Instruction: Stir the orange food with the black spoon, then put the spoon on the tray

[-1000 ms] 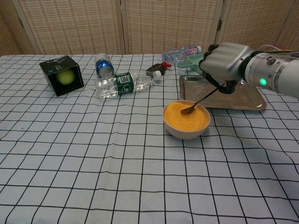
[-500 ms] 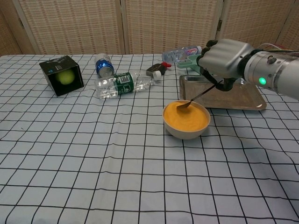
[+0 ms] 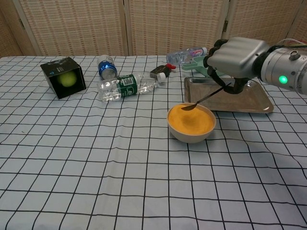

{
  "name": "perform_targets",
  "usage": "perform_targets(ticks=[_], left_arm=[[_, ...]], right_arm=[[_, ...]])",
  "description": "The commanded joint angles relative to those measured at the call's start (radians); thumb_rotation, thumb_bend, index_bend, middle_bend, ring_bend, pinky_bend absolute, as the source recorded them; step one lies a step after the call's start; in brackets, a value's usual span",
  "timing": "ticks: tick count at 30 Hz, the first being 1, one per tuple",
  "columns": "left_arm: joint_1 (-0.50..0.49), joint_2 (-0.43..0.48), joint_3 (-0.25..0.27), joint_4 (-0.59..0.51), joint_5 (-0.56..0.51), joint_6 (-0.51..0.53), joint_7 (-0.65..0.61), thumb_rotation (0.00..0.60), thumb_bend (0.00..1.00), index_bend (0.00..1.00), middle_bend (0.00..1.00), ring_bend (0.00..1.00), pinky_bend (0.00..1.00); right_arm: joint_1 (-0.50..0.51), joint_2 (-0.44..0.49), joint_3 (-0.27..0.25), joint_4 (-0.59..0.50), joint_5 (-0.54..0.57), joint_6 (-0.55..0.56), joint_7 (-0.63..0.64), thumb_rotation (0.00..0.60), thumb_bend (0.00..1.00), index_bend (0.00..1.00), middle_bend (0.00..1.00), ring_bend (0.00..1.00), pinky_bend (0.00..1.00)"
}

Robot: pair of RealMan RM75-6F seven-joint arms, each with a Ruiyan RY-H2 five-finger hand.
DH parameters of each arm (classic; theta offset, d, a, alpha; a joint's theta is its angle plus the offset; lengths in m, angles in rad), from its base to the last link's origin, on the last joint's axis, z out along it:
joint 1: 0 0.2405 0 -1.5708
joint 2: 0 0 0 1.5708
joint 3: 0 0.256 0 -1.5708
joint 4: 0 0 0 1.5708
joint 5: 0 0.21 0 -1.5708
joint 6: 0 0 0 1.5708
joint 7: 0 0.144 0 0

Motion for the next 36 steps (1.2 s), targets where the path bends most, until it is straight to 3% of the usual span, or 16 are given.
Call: perform_targets(ticks=[1,11,18,36], left_arm=[[-0.001,-0.001,0.000,0.001,0.001,-0.001,0.001,0.600,0.46,0.00,0.00,0.00,0.04],[-0.002,-0.003,0.001,0.000,0.001,-0.004,0.006,0.600,0.46,0.00,0.00,0.00,0.04],[-0.003,-0.004,0.001,0.000,0.000,-0.006,0.008,0.600,0.46,0.00,0.00,0.00,0.04],[-0.003,-0.005,-0.003,0.002,-0.004,-0.002,0.004,0.600,0.46,0.00,0.00,0.00,0.04]], right_arm=[[0.002,0.033,0.024,-0.049,0.053,-0.043,0.044,0.600,0.65,1.00,0.17,0.08,0.00],[0.075,0.101,0.007,-0.138,0.309,-0.111,-0.034,0.600,0.65,1.00,0.17,0.08,0.00],[0.111,0.129,-0.013,-0.157,0.397,-0.130,-0.015,0.600,0.65,1.00,0.17,0.08,0.00],[0.142,0.138,-0.021,-0.123,0.448,-0.179,0.132,0.600,0.65,1.00,0.17,0.08,0.00]])
